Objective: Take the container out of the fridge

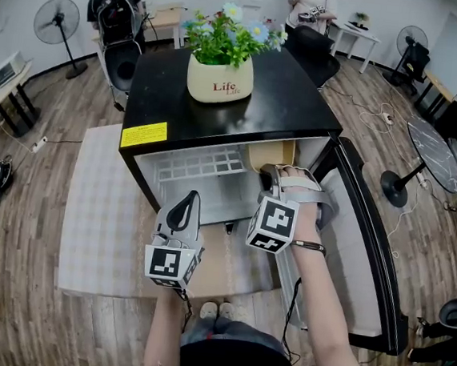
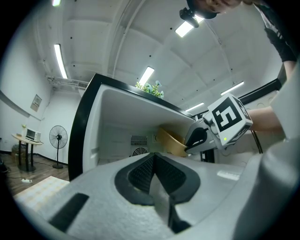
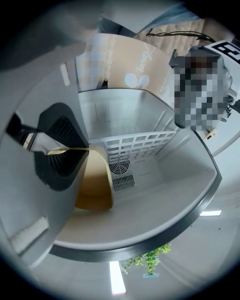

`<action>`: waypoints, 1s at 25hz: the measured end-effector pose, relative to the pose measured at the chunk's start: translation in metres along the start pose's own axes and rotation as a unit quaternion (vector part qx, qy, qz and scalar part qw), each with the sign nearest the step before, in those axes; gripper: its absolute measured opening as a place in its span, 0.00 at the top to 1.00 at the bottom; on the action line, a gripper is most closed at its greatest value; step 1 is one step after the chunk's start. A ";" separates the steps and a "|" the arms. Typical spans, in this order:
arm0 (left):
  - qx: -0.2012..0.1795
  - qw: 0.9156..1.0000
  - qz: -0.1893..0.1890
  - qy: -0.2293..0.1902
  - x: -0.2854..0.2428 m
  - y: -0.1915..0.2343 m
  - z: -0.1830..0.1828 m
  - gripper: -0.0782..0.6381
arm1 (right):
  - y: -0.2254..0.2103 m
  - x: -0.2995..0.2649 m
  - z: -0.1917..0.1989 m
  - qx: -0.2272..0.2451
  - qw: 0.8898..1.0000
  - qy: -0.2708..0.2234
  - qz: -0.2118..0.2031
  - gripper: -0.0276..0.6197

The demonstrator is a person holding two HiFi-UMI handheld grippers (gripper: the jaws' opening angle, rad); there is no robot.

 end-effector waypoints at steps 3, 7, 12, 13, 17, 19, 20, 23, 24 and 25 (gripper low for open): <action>-0.001 1.000 0.000 0.000 0.001 0.000 -0.001 0.88 | 0.004 0.012 -0.003 -0.040 0.999 -0.021 -0.011 0.91; -0.001 1.000 -0.001 -0.001 0.004 0.000 -0.002 0.88 | 0.012 0.029 -0.007 -0.090 0.994 -0.052 -0.020 0.92; -0.002 1.000 -0.002 0.000 0.011 0.000 -0.003 0.88 | 0.024 0.053 -0.012 -0.172 0.977 -0.119 -0.034 0.92; -0.003 1.000 -0.003 0.001 0.013 0.000 -0.004 0.88 | 0.026 0.057 -0.013 -0.192 0.971 -0.135 -0.036 0.92; -0.005 1.000 -0.002 0.002 0.020 -0.002 -0.005 0.88 | 0.037 0.072 -0.012 -0.265 0.944 -0.194 -0.036 0.92; -0.007 1.000 -0.003 0.004 0.024 -0.002 -0.005 0.88 | 0.041 0.080 -0.011 -0.300 0.926 -0.226 -0.036 0.92; -0.008 1.000 -0.003 0.005 0.026 -0.003 -0.005 0.88 | 0.043 0.084 -0.011 -0.317 0.916 -0.243 -0.037 0.92; -0.009 1.000 -0.004 0.006 0.032 -0.003 -0.006 0.88 | 0.046 0.096 -0.010 -0.370 0.876 -0.304 -0.049 0.92; -0.010 1.000 -0.004 0.007 0.034 -0.003 -0.007 0.88 | 0.046 0.099 -0.009 -0.386 0.861 -0.325 -0.053 0.92; -0.011 1.000 -0.005 0.007 0.035 -0.003 -0.007 0.88 | 0.046 0.102 -0.007 -0.403 0.847 -0.342 -0.056 0.92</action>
Point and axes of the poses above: the fingertips, and each gripper's own axes: x backward along the fingers, y to its left, z out of its underside, the point moved 5 cm from there along x, backward along the fingers, and after that the axes turned 11 degrees about -x, right-handed, at the moved point
